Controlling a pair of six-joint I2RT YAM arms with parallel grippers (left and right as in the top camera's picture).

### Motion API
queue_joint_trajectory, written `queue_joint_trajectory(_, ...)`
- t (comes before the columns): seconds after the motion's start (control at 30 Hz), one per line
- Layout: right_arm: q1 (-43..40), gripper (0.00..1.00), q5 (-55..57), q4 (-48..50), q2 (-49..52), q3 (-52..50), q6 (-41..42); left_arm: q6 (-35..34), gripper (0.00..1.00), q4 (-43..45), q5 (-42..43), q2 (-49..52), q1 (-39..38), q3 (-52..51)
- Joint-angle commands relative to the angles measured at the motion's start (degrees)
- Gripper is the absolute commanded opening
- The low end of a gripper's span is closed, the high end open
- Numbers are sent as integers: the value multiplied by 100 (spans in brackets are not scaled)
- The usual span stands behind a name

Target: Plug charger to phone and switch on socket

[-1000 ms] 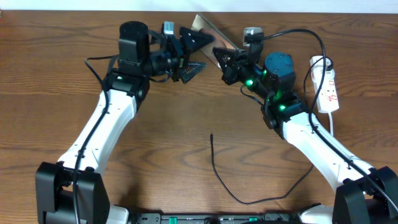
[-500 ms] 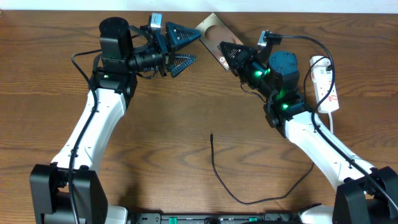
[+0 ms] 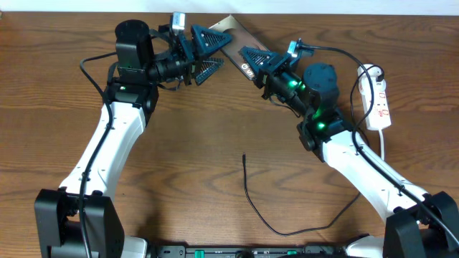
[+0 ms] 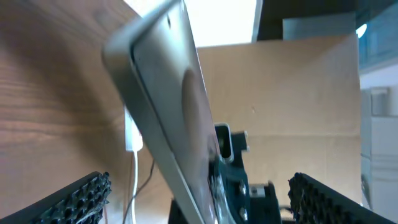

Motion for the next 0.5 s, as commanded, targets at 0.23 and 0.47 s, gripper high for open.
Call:
queue_joint_trajectory(0.23,457,1,264,107,-24,103,612,125,93,28,-1202,-118,11,-17)
queue_joint_trajectory(0.47,929,1,791,103,-24,103,802,-564,93,28,-1311,-118,-87,-17)
